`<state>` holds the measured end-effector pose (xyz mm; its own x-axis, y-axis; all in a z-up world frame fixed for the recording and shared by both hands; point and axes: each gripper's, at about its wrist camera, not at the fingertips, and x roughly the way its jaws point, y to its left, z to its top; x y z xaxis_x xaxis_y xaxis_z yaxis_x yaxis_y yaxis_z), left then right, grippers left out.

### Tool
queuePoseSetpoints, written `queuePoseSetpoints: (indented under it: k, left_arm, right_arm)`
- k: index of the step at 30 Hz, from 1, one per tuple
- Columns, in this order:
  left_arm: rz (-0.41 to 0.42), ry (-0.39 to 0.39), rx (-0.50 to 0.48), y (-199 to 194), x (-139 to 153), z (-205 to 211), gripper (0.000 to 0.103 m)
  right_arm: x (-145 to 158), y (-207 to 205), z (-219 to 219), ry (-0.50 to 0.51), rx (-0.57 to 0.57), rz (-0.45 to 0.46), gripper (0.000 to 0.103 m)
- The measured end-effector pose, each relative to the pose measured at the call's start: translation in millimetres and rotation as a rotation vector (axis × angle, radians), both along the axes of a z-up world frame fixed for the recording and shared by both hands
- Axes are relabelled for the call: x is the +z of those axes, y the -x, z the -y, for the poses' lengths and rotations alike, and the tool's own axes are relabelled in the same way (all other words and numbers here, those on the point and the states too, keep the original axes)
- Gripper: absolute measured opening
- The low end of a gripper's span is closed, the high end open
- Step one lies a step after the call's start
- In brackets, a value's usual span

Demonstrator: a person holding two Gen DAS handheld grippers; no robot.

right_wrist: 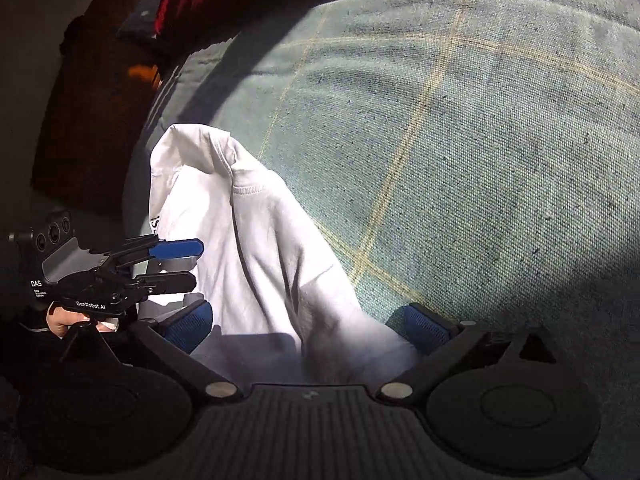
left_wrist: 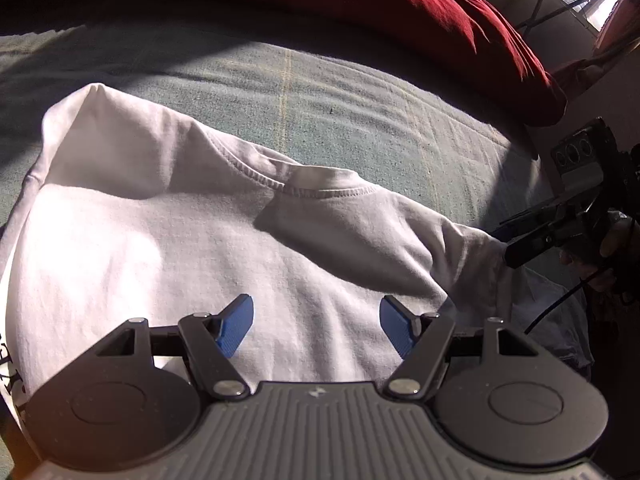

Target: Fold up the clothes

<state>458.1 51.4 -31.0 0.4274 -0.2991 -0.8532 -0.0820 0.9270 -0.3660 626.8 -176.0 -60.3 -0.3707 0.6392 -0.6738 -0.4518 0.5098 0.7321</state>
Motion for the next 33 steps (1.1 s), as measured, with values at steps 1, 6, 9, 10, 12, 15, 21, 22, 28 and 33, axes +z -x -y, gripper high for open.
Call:
queuePoseSetpoints:
  k: [1, 6, 9, 10, 12, 15, 21, 22, 28, 33]
  left_arm:
    - [0.001, -0.008, -0.003, 1, 0, 0, 0.07]
    - [-0.002, -0.022, -0.002, 3, -3, 0, 0.07]
    - [-0.005, -0.024, 0.002, 2, -6, 3, 0.07]
    - [-0.006, -0.03, 0.001, 2, -6, 4, 0.07]
    - [-0.005, -0.035, -0.008, 2, -7, 7, 0.07]
    - [-0.005, -0.056, -0.028, 1, -10, 11, 0.07]
    - [-0.003, -0.079, -0.055, -5, -11, 23, 0.07]
    - [0.001, -0.077, -0.06, -5, -10, 23, 0.07]
    - [0.024, -0.082, -0.064, -8, -11, 27, 0.07]
    - [0.029, -0.082, -0.082, -13, -10, 34, 0.07]
  right_arm:
    - [-2, -2, 7, 0.016, 0.01, -0.025, 0.103]
    - [-4, -2, 30, 0.017, 0.026, -0.091, 0.103]
    - [-9, -5, 35, -0.091, -0.021, -0.172, 0.103]
    - [-11, -5, 37, -0.128, -0.037, -0.199, 0.103]
    - [-15, -7, 40, -0.2, -0.068, -0.253, 0.103]
    - [-20, -9, 45, -0.309, -0.115, -0.334, 0.103]
    - [-35, -10, 45, -0.449, -0.177, -0.474, 0.103]
    - [-36, -8, 40, -0.437, -0.163, -0.48, 0.103]
    - [-26, 9, 33, -0.546, -0.142, -0.477, 0.103]
    - [-49, 4, 18, -0.544, -0.245, -0.506, 0.103]
